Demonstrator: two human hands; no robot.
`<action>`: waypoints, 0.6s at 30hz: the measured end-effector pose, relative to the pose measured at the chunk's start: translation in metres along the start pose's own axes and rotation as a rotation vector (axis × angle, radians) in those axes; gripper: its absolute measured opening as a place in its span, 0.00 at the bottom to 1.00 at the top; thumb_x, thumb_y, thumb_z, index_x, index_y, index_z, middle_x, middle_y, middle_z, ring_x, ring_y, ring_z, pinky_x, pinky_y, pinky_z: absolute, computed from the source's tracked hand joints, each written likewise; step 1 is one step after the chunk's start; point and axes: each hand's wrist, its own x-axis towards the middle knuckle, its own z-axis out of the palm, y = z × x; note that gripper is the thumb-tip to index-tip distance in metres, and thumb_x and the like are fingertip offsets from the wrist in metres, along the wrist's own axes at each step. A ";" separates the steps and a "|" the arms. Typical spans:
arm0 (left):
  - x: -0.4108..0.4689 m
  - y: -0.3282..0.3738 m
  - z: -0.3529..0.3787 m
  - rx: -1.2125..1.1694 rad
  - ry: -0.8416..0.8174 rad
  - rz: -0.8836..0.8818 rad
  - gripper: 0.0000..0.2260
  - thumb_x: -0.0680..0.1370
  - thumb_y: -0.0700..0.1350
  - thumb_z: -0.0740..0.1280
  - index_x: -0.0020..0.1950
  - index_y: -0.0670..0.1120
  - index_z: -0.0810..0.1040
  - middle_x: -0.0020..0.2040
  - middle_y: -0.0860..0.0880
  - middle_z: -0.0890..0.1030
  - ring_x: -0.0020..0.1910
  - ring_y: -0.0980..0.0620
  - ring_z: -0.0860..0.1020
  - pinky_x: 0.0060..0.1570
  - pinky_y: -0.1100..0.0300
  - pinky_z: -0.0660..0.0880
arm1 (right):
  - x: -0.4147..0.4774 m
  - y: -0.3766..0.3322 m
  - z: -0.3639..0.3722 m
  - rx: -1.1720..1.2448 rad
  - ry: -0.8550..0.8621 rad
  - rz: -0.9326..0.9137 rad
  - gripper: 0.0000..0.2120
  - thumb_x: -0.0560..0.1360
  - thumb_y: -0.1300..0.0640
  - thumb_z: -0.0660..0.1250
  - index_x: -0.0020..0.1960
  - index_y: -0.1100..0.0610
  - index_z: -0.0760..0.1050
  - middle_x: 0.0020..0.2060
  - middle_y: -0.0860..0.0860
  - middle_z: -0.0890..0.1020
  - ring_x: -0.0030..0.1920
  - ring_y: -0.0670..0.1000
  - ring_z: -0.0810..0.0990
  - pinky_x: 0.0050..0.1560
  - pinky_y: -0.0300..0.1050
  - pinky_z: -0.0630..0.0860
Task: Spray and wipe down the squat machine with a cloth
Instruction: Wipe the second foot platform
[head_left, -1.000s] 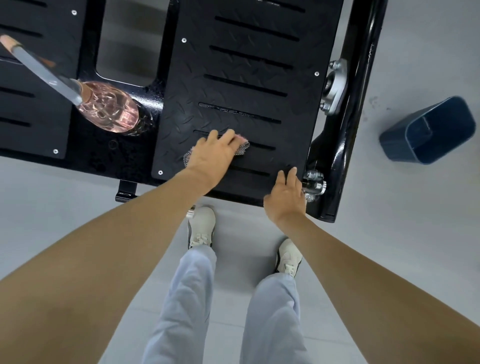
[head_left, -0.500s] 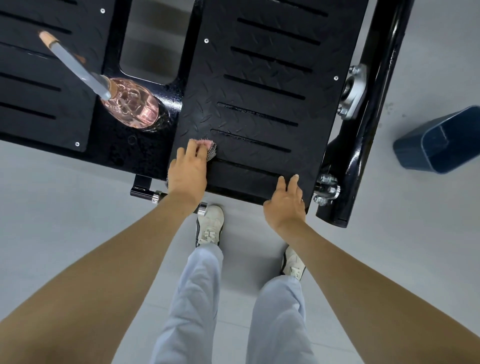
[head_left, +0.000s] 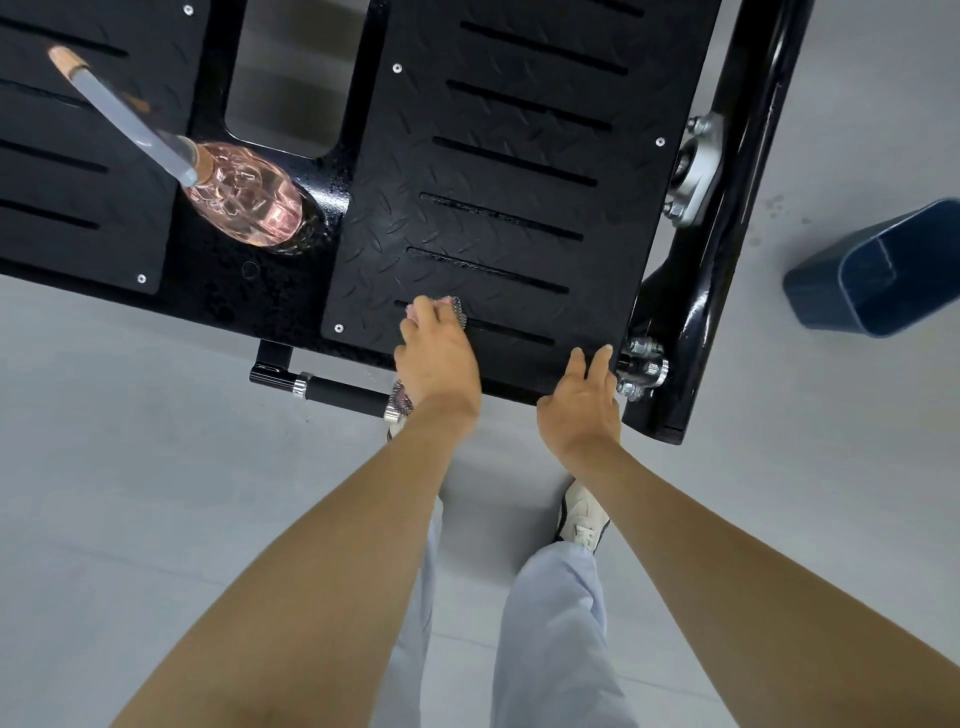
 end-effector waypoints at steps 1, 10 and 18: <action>-0.005 0.008 0.003 0.009 -0.008 0.042 0.21 0.79 0.36 0.58 0.72 0.42 0.62 0.68 0.42 0.62 0.61 0.43 0.68 0.52 0.53 0.73 | 0.000 0.002 -0.001 0.004 0.001 0.007 0.33 0.78 0.60 0.57 0.78 0.61 0.45 0.76 0.61 0.41 0.76 0.59 0.47 0.74 0.52 0.55; -0.035 0.071 0.017 0.044 -0.152 0.340 0.23 0.78 0.36 0.61 0.71 0.42 0.60 0.69 0.44 0.59 0.65 0.44 0.65 0.55 0.54 0.72 | 0.003 0.037 -0.004 -0.034 0.024 0.046 0.32 0.79 0.61 0.59 0.77 0.60 0.47 0.77 0.57 0.44 0.76 0.58 0.50 0.73 0.53 0.60; -0.003 0.014 0.001 0.394 -0.106 0.755 0.34 0.73 0.34 0.65 0.75 0.47 0.55 0.69 0.44 0.60 0.61 0.43 0.68 0.57 0.50 0.72 | -0.007 0.032 -0.001 -0.033 0.002 0.001 0.34 0.78 0.63 0.57 0.78 0.56 0.44 0.77 0.54 0.42 0.76 0.57 0.47 0.74 0.51 0.57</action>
